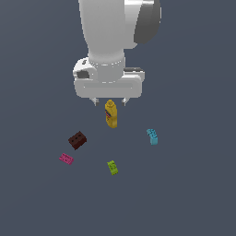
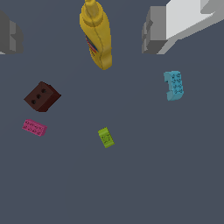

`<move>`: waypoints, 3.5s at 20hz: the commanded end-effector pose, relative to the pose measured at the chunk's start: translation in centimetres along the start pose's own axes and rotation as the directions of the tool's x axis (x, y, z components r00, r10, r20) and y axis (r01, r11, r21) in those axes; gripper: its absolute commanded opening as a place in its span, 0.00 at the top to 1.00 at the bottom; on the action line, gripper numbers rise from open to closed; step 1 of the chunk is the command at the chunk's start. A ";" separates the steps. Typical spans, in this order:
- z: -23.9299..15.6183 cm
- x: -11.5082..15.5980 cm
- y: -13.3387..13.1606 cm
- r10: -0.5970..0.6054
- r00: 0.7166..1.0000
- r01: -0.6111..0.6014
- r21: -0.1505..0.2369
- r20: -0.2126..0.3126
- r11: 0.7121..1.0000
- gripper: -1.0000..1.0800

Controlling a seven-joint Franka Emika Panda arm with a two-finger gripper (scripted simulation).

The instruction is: Pick up a designated object from a clutter of objects.

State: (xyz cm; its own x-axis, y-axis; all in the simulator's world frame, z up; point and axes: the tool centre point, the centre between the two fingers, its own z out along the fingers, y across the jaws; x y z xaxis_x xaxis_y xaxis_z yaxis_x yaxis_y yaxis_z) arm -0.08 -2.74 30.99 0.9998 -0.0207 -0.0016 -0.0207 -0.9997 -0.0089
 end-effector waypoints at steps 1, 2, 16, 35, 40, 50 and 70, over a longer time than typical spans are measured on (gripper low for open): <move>0.0 0.0 0.0 0.001 1.000 -0.001 0.001 -0.001 1.000 0.04; 0.0 0.0 0.0 -0.001 1.000 0.001 0.000 0.000 1.000 0.04; 2.2 2.0 2.4 -0.131 0.991 0.132 -0.029 0.011 0.991 0.04; 10.5 7.1 10.5 -0.529 0.847 0.531 -0.047 0.062 0.846 0.04; 13.0 8.0 12.8 -0.623 0.780 0.626 -0.037 0.067 0.779 0.04; 18.2 9.2 17.4 -0.782 0.621 0.784 -0.013 0.055 0.621 0.04; 24.5 9.7 22.9 -0.915 0.403 0.915 -0.005 0.008 0.403 0.04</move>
State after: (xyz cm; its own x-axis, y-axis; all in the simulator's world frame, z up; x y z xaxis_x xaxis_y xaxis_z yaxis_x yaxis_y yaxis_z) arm 9.07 -25.54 6.39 0.4290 0.9033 -0.0024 0.9033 -0.4290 -0.0011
